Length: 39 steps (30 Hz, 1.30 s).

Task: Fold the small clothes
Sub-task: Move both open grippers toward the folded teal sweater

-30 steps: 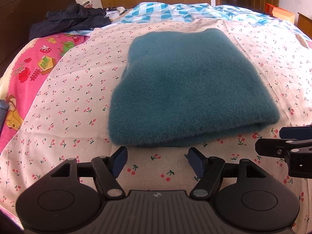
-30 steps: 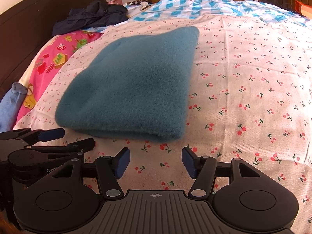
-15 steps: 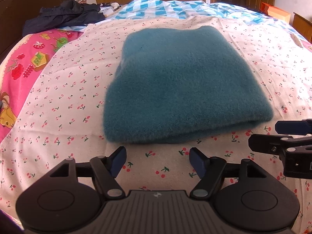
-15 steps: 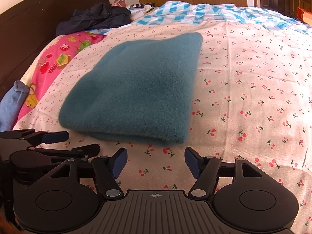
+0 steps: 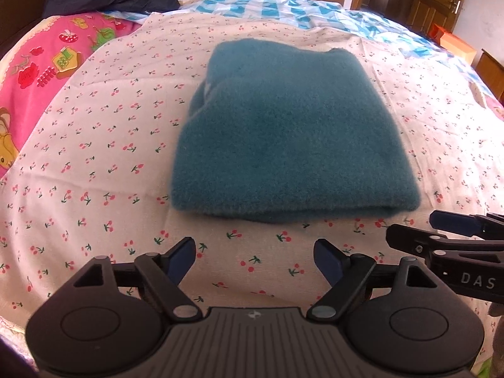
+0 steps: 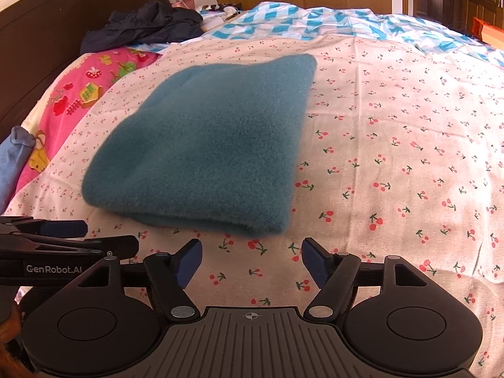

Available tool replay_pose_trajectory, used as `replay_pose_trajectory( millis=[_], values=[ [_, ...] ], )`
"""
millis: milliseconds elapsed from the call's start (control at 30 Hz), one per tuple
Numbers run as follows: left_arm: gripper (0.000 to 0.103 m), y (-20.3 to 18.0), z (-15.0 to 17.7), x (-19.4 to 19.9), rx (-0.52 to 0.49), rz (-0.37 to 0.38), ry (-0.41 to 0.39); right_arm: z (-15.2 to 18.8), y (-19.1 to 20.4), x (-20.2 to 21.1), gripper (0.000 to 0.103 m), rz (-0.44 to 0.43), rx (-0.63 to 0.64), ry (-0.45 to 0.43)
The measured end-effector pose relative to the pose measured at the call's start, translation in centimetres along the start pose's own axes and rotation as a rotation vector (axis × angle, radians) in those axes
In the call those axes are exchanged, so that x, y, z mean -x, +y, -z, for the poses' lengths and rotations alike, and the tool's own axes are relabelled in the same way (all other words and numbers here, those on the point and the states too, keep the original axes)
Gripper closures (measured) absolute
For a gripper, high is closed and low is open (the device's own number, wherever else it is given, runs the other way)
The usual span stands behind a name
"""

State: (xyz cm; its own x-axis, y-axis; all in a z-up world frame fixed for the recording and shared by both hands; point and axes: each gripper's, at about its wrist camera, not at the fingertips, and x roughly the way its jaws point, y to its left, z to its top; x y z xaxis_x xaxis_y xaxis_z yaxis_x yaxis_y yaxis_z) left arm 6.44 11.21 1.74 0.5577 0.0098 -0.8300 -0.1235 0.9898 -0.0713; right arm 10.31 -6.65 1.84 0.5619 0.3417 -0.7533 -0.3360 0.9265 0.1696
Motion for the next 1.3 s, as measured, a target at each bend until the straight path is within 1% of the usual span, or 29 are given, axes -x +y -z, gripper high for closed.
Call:
replay_pose_trajectory(
  millis=[200, 267, 400, 633, 1067, 1300],
  values=[
    [0.016, -1.5, -0.5, 0.9, -0.062, -0.009, -0.026, -0.3, -0.3, 0.9, 0.027, 0.011, -0.001, -0.022],
    [0.016, -1.7, -0.6, 1.0, -0.064, -0.016, -0.035, -0.4, -0.4, 1.1, 0.026, 0.021, 0.002, -0.028],
    [0.016, -1.9, -0.8, 1.3, -0.048, -0.014, -0.04, -0.7, -0.8, 1.7, 0.025, 0.013, -0.006, -0.042],
    [0.015, -2.9, -1.4, 2.0, -0.099, -0.06, -0.059, -1.1, -1.2, 2.4, 0.025, 0.002, -0.012, -0.07],
    [0.014, -4.3, -1.7, 2.2, -0.143, -0.091, -0.058, -1.1, -1.5, 3.4, 0.022, 0.008, -0.017, -0.102],
    [0.013, -4.3, -1.7, 2.3, -0.138, -0.078, -0.061, -1.0, -1.6, 3.6, 0.021, 0.018, -0.02, -0.108]
  ],
)
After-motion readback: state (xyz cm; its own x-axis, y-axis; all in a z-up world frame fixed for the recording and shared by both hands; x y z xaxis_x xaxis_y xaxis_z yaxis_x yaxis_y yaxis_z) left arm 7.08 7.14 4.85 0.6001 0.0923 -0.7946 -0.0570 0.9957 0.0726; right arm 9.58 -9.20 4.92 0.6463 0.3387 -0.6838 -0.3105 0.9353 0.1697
